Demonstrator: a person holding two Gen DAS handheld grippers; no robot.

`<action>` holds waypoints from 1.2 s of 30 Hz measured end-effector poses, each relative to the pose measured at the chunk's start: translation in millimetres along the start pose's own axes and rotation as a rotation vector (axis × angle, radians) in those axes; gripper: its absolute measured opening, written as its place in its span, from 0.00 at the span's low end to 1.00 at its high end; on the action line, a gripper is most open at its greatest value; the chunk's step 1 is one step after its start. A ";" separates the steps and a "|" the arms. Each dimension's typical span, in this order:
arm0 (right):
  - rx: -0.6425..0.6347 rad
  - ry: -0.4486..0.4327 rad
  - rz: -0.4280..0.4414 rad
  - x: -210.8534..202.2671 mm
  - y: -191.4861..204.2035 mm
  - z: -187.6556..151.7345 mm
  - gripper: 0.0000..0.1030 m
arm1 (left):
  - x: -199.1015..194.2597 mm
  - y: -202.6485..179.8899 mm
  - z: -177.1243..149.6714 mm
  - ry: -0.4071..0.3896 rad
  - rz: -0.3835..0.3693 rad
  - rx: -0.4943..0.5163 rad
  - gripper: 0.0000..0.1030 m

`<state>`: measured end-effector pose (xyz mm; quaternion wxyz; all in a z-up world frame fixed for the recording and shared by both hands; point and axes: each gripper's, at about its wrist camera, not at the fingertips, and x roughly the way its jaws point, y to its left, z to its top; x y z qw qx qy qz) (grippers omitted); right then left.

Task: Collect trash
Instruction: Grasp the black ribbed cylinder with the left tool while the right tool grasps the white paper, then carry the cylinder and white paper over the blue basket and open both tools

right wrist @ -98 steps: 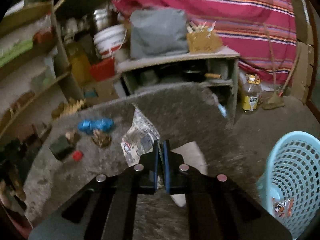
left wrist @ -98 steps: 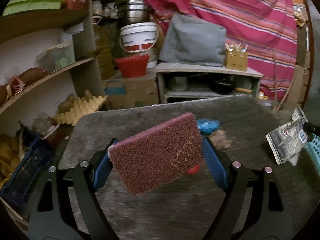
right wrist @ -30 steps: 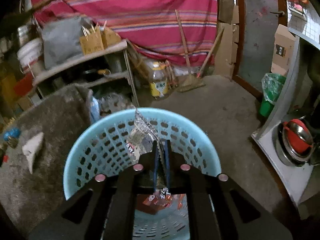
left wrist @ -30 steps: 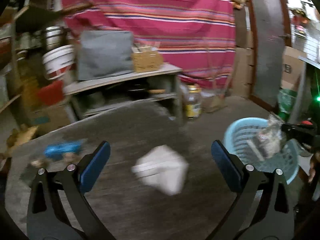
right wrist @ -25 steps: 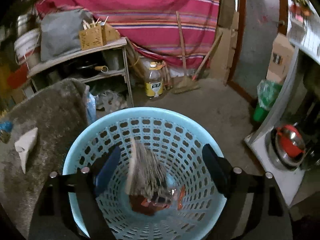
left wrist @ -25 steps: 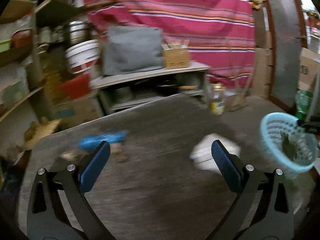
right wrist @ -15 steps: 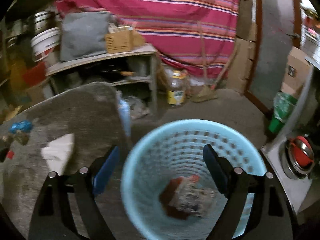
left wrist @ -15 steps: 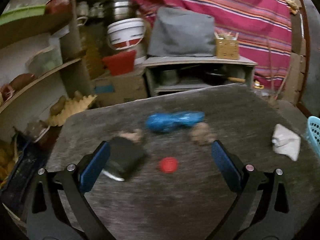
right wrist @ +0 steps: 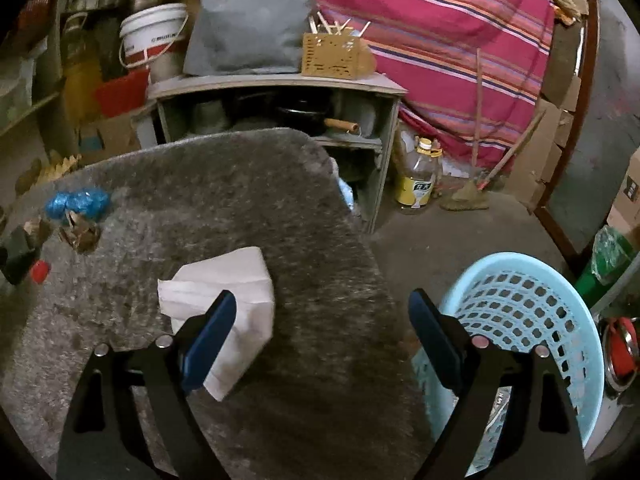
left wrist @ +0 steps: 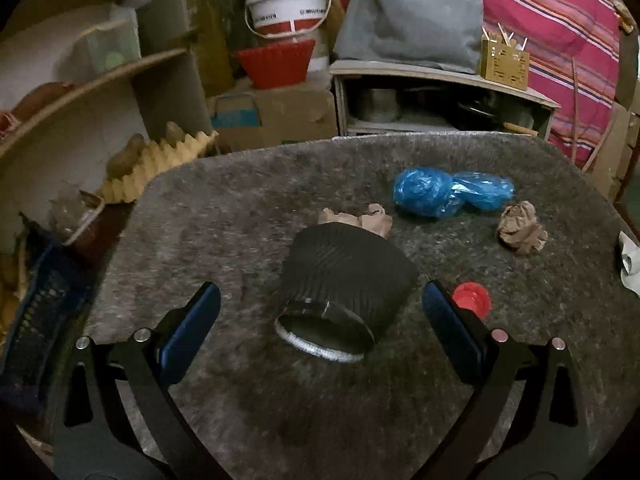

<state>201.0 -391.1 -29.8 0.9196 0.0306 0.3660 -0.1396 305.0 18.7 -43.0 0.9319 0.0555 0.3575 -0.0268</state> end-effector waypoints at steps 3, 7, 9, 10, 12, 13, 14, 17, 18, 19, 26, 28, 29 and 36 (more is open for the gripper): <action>0.004 0.016 0.018 7.7 5.3 1.8 0.84 | 16.3 -4.0 2.7 0.015 0.000 0.023 0.95; -0.011 0.029 0.019 16.0 14.1 3.8 0.84 | 32.8 -9.8 4.1 0.058 -0.058 0.045 0.78; -0.006 0.032 0.030 19.2 17.0 5.9 0.84 | 33.4 -8.3 4.4 0.057 -0.059 0.034 0.78; 0.001 0.036 0.042 21.0 18.7 6.7 0.84 | 31.8 -7.3 4.5 0.056 -0.064 0.031 0.78; 0.004 0.049 0.054 25.9 23.1 7.1 0.84 | 26.4 -4.0 3.7 0.050 -0.059 0.024 0.78; 0.004 0.053 0.057 27.7 25.6 7.1 0.84 | 22.1 -0.7 3.5 0.048 -0.056 0.019 0.78; 0.001 0.057 0.060 29.5 28.9 7.4 0.84 | 17.5 2.8 3.0 0.043 -0.050 0.015 0.78; -0.013 0.062 0.065 31.9 36.3 8.2 0.84 | 1.1 15.3 2.5 0.028 -0.017 0.007 0.78; -0.016 0.064 0.066 32.3 37.7 7.9 0.84 | -3.9 19.6 2.1 0.023 -0.011 0.000 0.78; -0.019 0.066 0.065 32.9 38.5 7.5 0.84 | -11.1 25.2 1.7 0.013 -0.001 -0.009 0.78; 0.033 0.099 0.103 40.6 35.2 0.7 0.84 | -41.2 33.5 -0.3 -0.042 0.048 -0.017 0.78; 0.038 0.109 0.122 42.2 36.6 -1.0 0.82 | -46.7 30.4 -0.6 -0.056 0.059 -0.008 0.78; 0.038 0.114 0.139 42.7 38.0 -2.0 0.74 | -48.3 28.8 -0.6 -0.061 0.063 -0.002 0.78; -0.008 0.109 0.194 33.6 50.1 -8.5 0.32 | -54.3 17.9 1.7 -0.070 0.049 -0.019 0.78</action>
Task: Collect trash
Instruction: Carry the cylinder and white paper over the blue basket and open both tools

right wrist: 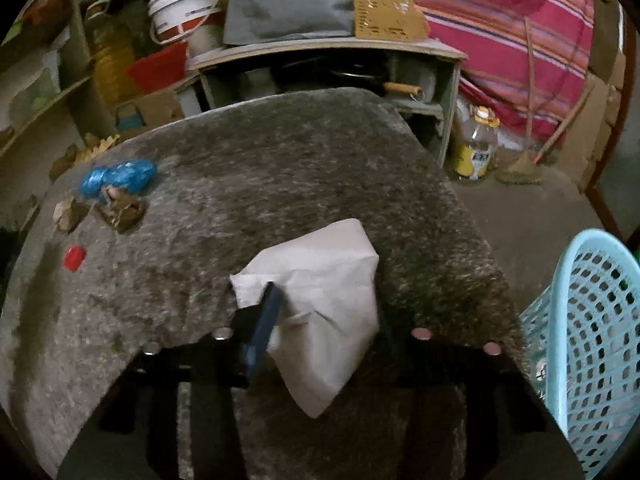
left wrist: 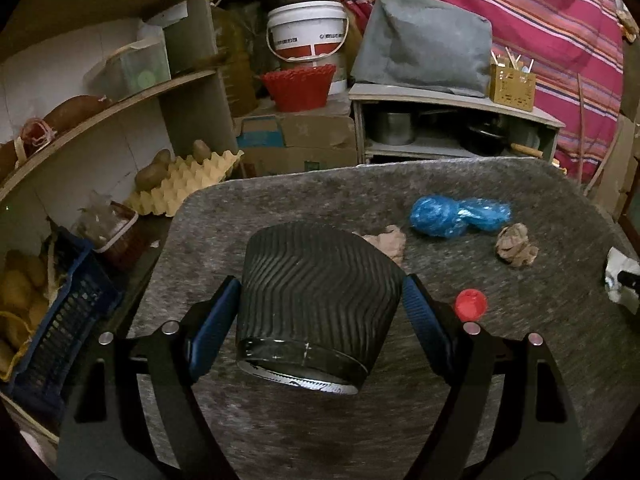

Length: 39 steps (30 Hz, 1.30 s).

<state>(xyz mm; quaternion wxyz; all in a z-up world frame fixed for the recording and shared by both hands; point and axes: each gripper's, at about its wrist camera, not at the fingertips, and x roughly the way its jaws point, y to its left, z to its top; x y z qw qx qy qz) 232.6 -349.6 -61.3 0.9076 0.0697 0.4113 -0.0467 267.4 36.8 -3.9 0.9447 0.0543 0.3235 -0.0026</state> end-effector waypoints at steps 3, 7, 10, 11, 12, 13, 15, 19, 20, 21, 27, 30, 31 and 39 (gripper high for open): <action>-0.014 -0.009 0.029 -9.4 0.0 -2.1 0.15 | -4.9 -13.4 2.0 -0.015 -0.009 0.018 0.78; -0.029 -0.066 0.027 -30.2 -5.1 -3.8 0.11 | -14.9 -35.6 3.4 -0.040 -0.028 0.043 0.78; -0.013 -0.122 0.032 -53.1 -15.5 -0.9 0.11 | -22.7 -51.2 5.0 -0.054 -0.050 0.045 0.78; -0.009 -0.143 0.031 -63.2 -21.4 0.6 0.11 | -25.6 -56.2 5.7 -0.059 -0.056 0.043 0.78; -0.007 -0.161 0.024 -72.0 -26.4 0.8 0.11 | -31.1 -63.8 6.9 -0.072 -0.065 0.036 0.78; -0.006 -0.173 0.016 -77.6 -32.0 2.2 0.11 | -35.4 -70.2 8.3 -0.083 -0.077 0.035 0.78; 0.002 -0.198 0.001 -93.0 -46.0 1.8 0.11 | -43.8 -82.9 10.3 -0.105 -0.094 0.038 0.78; 0.025 -0.224 -0.037 -115.1 -76.2 -4.2 0.11 | -67.9 -128.0 13.5 -0.159 -0.145 0.060 0.78; 0.030 -0.232 -0.052 -121.7 -86.0 -6.6 0.11 | -72.6 -138.5 14.3 -0.168 -0.154 0.072 0.78; 0.036 -0.236 -0.062 -126.2 -93.6 -8.1 0.11 | -77.9 -150.8 15.0 -0.177 -0.161 0.086 0.78; 0.082 -0.245 -0.132 -146.1 -146.6 -21.9 0.11 | -105.0 -221.2 11.3 -0.199 -0.242 0.106 0.78; 0.110 -0.246 -0.165 -153.5 -171.4 -30.4 0.11 | -111.7 -264.0 5.0 -0.190 -0.303 0.112 0.78; 0.119 -0.247 -0.175 -155.2 -178.0 -32.8 0.11 | -112.5 -273.2 2.7 -0.185 -0.321 0.116 0.78; 0.202 -0.248 -0.215 -165.1 -233.0 -48.4 0.11 | -116.9 -371.2 -22.5 -0.131 -0.436 0.185 0.78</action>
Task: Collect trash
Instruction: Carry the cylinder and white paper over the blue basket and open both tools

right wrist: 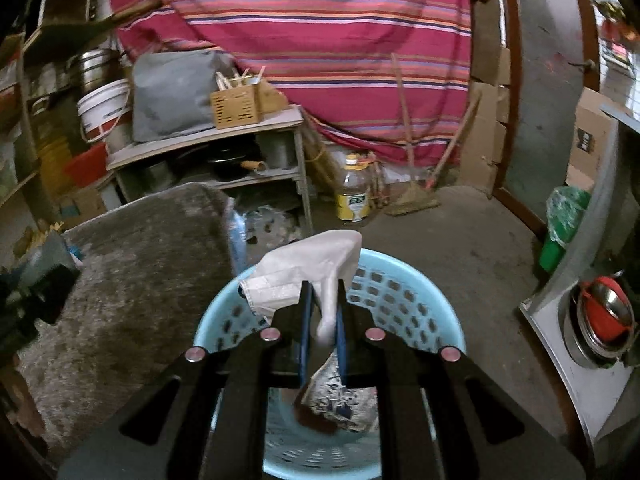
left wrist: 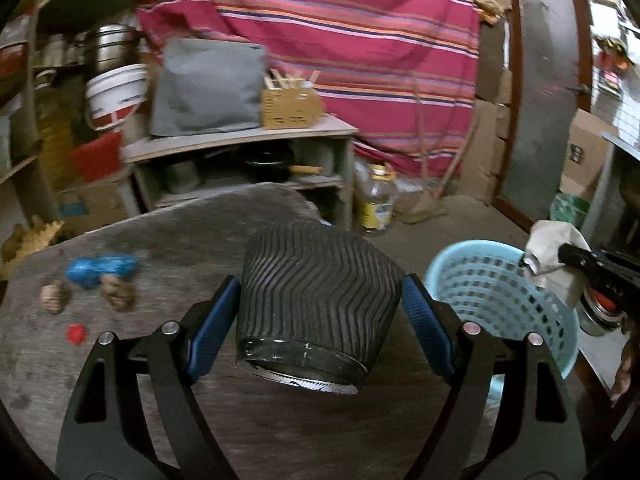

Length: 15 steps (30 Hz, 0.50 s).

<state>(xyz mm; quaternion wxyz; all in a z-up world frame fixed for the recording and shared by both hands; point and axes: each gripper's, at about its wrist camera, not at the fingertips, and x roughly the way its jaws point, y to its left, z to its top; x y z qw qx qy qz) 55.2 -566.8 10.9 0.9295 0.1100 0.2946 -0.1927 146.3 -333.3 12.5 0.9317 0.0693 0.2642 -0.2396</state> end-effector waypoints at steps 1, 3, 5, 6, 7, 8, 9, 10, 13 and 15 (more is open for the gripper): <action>0.004 0.001 -0.001 -0.1 -3.2 -0.8 0.11 | 2.6 -8.0 -0.3 0.001 -0.010 0.005 0.78; 0.018 0.005 -0.006 1.8 -12.8 -2.6 0.11 | 8.7 -30.7 -1.3 -0.002 -0.045 0.019 0.78; 0.028 0.007 -0.014 2.9 -19.5 -4.0 0.11 | 13.8 -48.1 -1.7 -0.006 -0.065 0.037 0.78; 0.035 0.007 -0.020 3.1 -24.4 -4.2 0.11 | 17.9 -57.2 -1.2 -0.004 -0.075 0.048 0.78; 0.040 0.006 -0.022 2.8 -26.5 -4.4 0.11 | 22.7 -68.4 -0.4 -0.001 -0.089 0.063 0.78; 0.056 0.003 -0.022 1.9 -31.9 -4.2 0.11 | 25.7 -76.0 -0.3 0.000 -0.096 0.075 0.78; 0.069 0.001 -0.020 1.7 -36.0 -4.2 0.11 | 28.6 -84.4 -0.5 0.000 -0.100 0.085 0.78; 0.084 -0.002 -0.018 1.3 -40.5 -4.0 0.11 | 33.2 -92.7 -0.6 0.003 -0.109 0.098 0.78; 0.117 -0.006 -0.016 1.9 -50.1 -4.2 0.11 | 43.6 -105.8 -0.5 0.021 -0.124 0.114 0.78; 0.122 -0.005 -0.020 3.3 -52.8 -4.6 0.11 | 47.5 -110.3 -0.7 0.030 -0.135 0.118 0.78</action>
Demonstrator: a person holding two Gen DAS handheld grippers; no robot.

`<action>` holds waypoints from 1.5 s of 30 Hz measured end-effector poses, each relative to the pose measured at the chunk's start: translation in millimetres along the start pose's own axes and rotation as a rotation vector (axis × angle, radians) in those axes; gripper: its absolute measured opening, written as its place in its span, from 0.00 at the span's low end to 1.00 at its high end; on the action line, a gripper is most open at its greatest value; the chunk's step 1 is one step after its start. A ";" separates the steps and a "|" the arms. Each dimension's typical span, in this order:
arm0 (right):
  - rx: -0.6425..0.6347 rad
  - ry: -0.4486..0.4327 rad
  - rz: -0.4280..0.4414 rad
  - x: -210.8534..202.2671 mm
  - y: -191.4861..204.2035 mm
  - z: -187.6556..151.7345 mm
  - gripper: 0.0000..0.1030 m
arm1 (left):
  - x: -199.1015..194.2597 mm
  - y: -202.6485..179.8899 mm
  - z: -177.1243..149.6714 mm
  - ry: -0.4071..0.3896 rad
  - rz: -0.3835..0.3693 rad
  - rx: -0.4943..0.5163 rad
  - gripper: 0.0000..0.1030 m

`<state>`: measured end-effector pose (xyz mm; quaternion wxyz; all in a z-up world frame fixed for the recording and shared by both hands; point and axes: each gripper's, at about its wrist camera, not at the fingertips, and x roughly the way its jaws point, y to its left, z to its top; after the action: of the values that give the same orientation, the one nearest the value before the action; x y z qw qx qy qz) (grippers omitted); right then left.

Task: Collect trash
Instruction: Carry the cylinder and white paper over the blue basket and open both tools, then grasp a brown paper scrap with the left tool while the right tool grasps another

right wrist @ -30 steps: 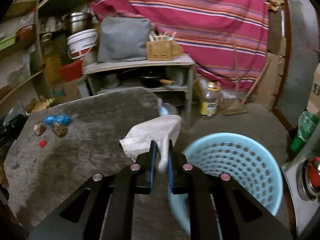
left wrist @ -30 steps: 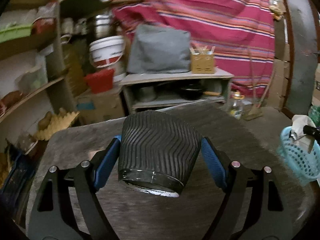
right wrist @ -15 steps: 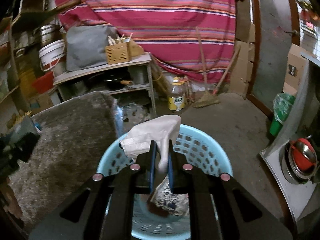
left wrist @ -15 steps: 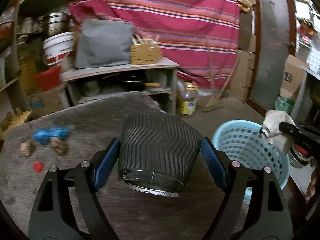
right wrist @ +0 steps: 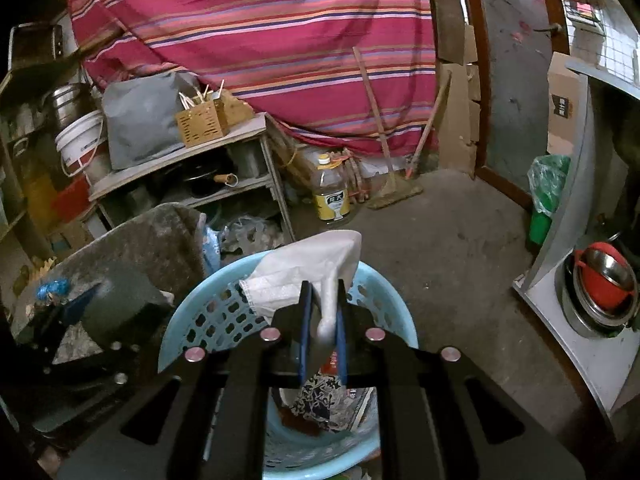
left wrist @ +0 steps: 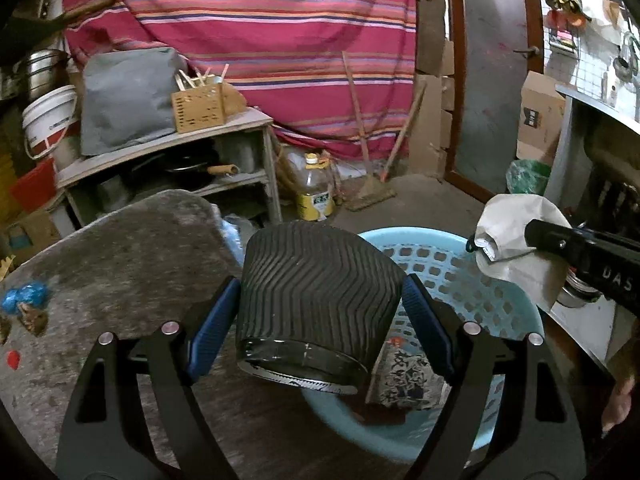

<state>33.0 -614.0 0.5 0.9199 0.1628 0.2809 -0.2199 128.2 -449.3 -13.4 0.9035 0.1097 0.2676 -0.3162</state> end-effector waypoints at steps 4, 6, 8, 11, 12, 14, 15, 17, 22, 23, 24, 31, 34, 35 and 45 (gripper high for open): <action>0.009 0.004 -0.006 2.4 -3.6 -1.0 0.11 | 8.5 -5.6 5.2 0.016 -0.031 -0.006 0.79; 0.016 0.006 -0.011 3.3 -5.5 -1.3 0.11 | 7.5 -6.2 9.5 0.010 -0.033 0.000 0.86; 0.022 0.008 -0.015 3.7 -6.7 -1.2 0.11 | 1.5 -3.8 12.0 -0.009 -0.025 -0.003 0.92; 0.022 0.019 -0.025 8.0 -3.9 -2.4 0.11 | -8.4 8.5 12.6 -0.022 -0.014 -0.015 0.95; 0.020 0.024 -0.026 10.3 -2.5 -2.9 0.11 | -10.9 15.1 12.9 -0.020 -0.007 -0.018 0.95; 0.017 0.033 -0.023 14.1 2.4 -3.5 0.11 | -18.6 33.6 11.9 -0.020 0.019 -0.029 0.95; 0.012 0.036 -0.022 15.8 5.1 -3.4 0.11 | -22.6 42.9 11.0 -0.022 0.032 -0.033 0.95; -0.005 0.042 -0.023 19.3 14.2 -4.7 0.12 | -33.6 66.4 8.0 -0.027 0.071 -0.040 0.95; -0.011 0.073 -0.043 34.5 33.5 -8.5 0.28 | -58.3 129.5 1.4 -0.029 0.190 -0.055 0.95; -0.011 0.086 -0.056 39.6 37.4 -10.4 0.41 | -62.2 140.7 0.0 -0.029 0.207 -0.059 0.95; -0.012 0.095 -0.063 42.8 40.3 -11.8 0.53 | -66.2 151.8 -1.9 -0.030 0.224 -0.063 0.95; -0.004 0.143 -0.111 56.6 63.4 -17.8 0.70 | -90.5 231.5 -20.2 -0.026 0.333 -0.097 0.95; -0.009 0.117 -0.118 51.9 76.0 -14.3 0.77 | -95.3 265.1 -29.4 -0.017 0.369 -0.122 0.95; -0.012 0.098 -0.109 48.4 84.9 -12.3 0.80 | -95.8 275.3 -32.2 -0.014 0.378 -0.131 0.95; -0.135 0.039 -0.003 44.7 190.1 -9.3 0.91 | -92.3 371.7 -66.1 0.053 0.461 -0.244 0.95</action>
<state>156.5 -462.4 0.3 0.9227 0.1042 0.3135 -0.1986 274.3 -89.2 -6.6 0.9509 0.0661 0.2955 -0.0641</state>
